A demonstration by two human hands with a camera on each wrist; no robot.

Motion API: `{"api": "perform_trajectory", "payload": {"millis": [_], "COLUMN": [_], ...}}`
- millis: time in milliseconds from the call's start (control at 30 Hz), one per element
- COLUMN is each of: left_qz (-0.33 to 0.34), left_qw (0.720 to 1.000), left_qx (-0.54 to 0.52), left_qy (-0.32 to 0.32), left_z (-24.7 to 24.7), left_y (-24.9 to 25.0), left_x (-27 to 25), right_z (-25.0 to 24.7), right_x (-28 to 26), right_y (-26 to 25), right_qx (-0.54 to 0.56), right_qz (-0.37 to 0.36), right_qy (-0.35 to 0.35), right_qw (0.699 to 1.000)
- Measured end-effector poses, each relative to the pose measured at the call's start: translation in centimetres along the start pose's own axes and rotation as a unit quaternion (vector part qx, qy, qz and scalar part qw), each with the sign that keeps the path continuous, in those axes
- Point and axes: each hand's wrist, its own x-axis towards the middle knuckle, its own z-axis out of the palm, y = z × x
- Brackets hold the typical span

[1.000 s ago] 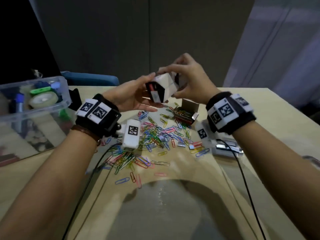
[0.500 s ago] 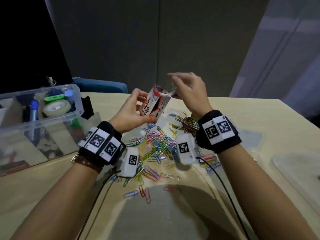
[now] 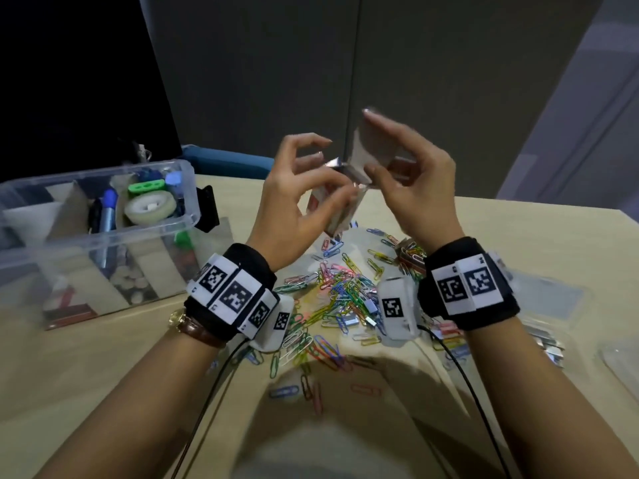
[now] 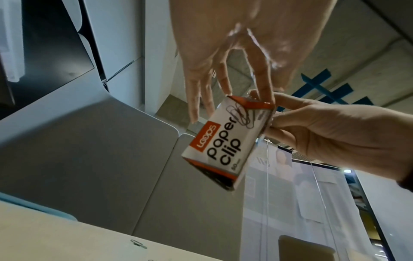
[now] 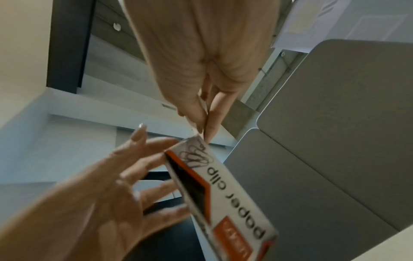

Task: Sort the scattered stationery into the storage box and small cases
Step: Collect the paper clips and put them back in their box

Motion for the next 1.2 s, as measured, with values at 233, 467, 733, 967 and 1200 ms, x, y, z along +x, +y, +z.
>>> {"api": "perform_trajectory", "payload": {"millis": [233,467,733,967,1200], "left_qz": [-0.136,-0.094,-0.176,-0.174,-0.160], "left_qw": [0.988,0.995,0.972,0.963,0.949], "left_qx": [-0.077,-0.017,0.134,0.152,0.145], "left_qy": [0.016,0.001,-0.085,-0.137,-0.230], "left_z": [0.0,-2.1,-4.0,-4.0,-3.9], "left_y": [-0.6,-0.9,-2.8,-2.4,-2.7], "left_x": [0.0,-0.8,-1.3,-1.1,-0.8], "right_z": [0.6,0.8,2.2,4.4,2.1], "right_x": [-0.2,-1.2,-2.1,-2.2,-2.2], "right_y": [-0.7,-1.1,0.9,2.0,2.9], "right_qx": [0.142,0.292,-0.164,-0.238,-0.187], "right_qz": [0.059,0.275,0.402,0.331,0.291], "right_qy": [0.035,-0.010,-0.409,-0.519,-0.480], "right_qw": [0.987,0.916,0.803,0.752,0.806]}}
